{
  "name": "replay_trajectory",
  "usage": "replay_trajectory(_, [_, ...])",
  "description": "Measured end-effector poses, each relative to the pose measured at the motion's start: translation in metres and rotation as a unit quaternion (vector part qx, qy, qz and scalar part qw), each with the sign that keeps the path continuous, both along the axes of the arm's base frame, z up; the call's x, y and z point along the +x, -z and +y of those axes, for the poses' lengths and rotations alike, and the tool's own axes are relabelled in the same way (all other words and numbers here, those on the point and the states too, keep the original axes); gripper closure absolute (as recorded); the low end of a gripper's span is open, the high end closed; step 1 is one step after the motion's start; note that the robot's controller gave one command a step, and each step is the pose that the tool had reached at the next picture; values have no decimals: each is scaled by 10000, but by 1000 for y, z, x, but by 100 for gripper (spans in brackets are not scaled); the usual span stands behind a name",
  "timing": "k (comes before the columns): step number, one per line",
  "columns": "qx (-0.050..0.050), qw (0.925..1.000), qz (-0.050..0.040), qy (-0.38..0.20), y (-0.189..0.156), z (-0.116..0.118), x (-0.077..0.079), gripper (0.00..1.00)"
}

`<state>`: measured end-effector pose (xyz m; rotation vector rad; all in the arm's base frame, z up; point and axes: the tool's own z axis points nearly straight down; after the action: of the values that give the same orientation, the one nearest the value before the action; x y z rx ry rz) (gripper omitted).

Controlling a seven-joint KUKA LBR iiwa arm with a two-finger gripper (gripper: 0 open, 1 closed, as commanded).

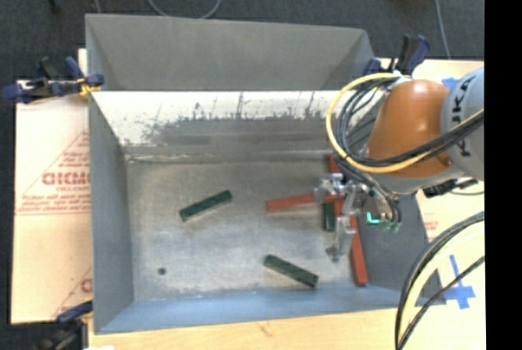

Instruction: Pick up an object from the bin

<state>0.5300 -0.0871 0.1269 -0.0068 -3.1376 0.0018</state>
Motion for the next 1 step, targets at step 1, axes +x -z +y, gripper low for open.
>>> replay_trajectory(1, [6, 10000, -51, -22, 50, 17, 73, 0])
